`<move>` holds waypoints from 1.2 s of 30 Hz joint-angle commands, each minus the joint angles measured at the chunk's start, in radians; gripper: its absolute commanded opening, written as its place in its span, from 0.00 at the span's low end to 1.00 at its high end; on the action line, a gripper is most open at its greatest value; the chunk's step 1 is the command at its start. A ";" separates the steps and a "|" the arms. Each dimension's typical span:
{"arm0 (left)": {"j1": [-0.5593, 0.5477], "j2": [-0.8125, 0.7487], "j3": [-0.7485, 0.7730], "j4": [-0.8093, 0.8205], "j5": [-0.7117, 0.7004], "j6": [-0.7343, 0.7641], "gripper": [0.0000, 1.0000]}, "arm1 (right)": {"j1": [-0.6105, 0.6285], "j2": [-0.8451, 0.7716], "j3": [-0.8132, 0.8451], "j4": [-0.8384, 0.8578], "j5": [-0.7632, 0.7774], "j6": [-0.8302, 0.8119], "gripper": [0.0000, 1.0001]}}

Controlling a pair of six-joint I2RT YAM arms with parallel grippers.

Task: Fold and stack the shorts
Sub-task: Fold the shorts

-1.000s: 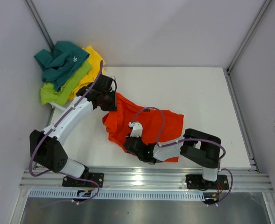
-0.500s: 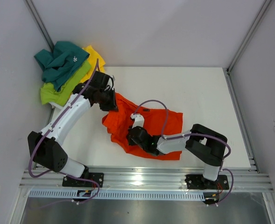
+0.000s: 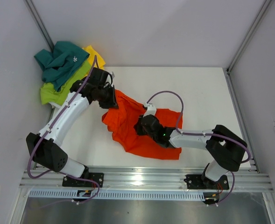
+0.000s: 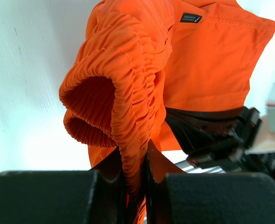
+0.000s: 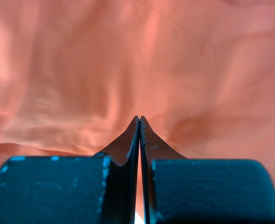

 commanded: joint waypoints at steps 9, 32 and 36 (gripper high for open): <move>0.005 0.016 0.081 -0.012 0.033 -0.030 0.00 | -0.041 0.221 0.049 0.051 -0.095 0.023 0.00; 0.005 0.069 0.132 -0.077 -0.032 -0.056 0.00 | -0.017 0.183 0.163 0.066 -0.190 0.036 0.02; 0.004 0.065 0.127 -0.078 -0.027 -0.043 0.00 | -0.050 0.094 0.142 0.016 -0.201 0.048 0.04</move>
